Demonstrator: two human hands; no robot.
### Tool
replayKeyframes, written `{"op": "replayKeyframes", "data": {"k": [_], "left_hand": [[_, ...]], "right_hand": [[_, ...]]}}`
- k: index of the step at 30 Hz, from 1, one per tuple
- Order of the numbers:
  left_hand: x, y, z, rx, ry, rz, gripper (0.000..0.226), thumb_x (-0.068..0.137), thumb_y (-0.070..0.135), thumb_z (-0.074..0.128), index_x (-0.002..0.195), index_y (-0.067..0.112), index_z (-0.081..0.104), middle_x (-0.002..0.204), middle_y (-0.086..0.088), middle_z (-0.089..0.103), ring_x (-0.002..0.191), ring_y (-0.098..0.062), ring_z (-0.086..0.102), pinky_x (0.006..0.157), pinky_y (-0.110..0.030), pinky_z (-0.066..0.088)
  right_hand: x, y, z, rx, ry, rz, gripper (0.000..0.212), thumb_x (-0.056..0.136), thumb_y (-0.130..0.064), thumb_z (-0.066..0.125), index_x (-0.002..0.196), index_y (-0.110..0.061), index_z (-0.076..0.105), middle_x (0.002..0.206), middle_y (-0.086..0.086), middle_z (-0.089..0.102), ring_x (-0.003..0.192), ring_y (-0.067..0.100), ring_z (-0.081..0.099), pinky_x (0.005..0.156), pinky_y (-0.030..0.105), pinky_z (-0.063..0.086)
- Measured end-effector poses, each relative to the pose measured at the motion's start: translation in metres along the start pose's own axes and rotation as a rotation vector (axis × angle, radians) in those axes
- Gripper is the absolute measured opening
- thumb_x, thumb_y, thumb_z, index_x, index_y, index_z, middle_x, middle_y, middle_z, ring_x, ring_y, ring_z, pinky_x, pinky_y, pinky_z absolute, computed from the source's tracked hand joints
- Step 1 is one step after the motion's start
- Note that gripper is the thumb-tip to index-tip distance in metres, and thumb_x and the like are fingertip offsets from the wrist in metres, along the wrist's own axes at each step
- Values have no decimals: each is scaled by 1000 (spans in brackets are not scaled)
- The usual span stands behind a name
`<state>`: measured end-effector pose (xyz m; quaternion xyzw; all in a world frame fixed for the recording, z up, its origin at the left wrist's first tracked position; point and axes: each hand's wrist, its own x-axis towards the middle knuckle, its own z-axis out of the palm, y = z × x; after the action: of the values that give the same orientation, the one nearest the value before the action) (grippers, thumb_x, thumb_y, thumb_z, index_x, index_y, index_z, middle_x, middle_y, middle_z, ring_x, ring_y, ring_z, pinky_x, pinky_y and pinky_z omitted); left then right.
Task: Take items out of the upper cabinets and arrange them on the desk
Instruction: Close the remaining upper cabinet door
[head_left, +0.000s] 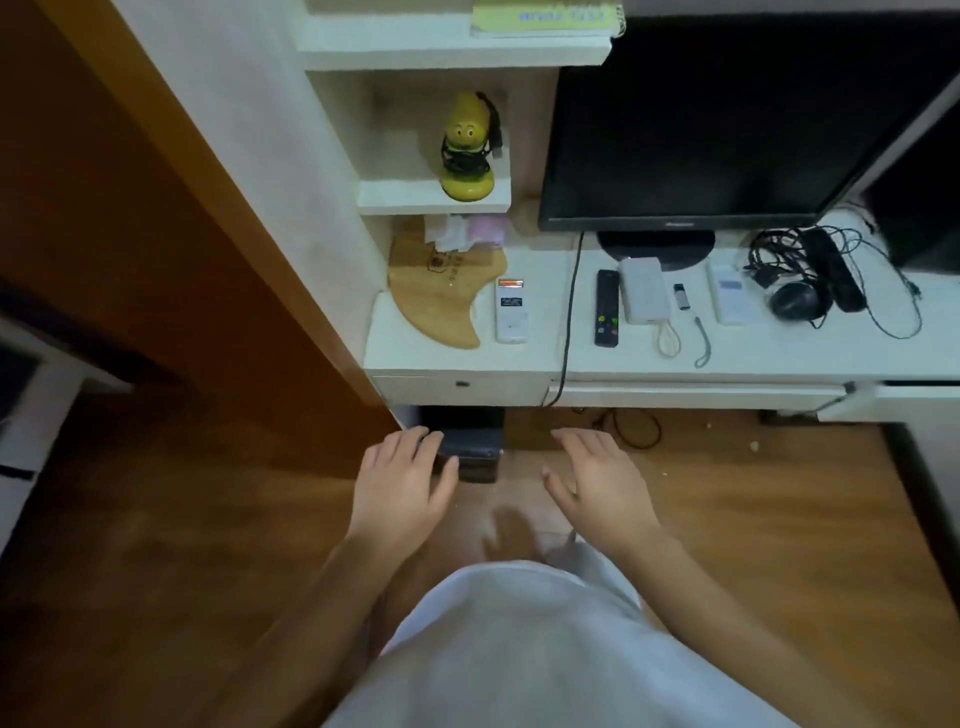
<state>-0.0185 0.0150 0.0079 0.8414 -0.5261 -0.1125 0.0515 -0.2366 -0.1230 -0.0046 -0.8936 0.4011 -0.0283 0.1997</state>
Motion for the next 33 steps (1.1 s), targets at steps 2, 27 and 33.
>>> {"op": "replayKeyframes", "data": {"k": [2, 27, 33], "left_hand": [[-5, -2, 2, 6, -30, 39, 61, 100, 54, 21, 138, 21, 56, 139, 1, 58, 129, -18, 51, 108, -37, 38], [4, 6, -177, 86, 264, 149, 59, 102, 57, 28, 140, 20, 54, 141, 1, 57, 129, -18, 50, 105, -37, 39], [19, 17, -304, 161, 490, 105, 64, 102, 59, 23, 146, 19, 46, 146, 0, 52, 134, -19, 47, 108, -40, 37]], "right_hand": [[-25, -1, 7, 2, 8, 46, 50, 94, -42, 53, 135, -14, 58, 133, 2, 62, 124, 23, 54, 99, 38, 49], [41, -71, -171, -157, 270, -229, 48, 100, -44, 50, 141, -20, 50, 141, -1, 55, 129, 20, 49, 100, 36, 46], [80, -118, -296, -222, 471, -382, 48, 99, -43, 50, 141, -18, 49, 138, 1, 56, 126, 21, 49, 92, 36, 48]]}}
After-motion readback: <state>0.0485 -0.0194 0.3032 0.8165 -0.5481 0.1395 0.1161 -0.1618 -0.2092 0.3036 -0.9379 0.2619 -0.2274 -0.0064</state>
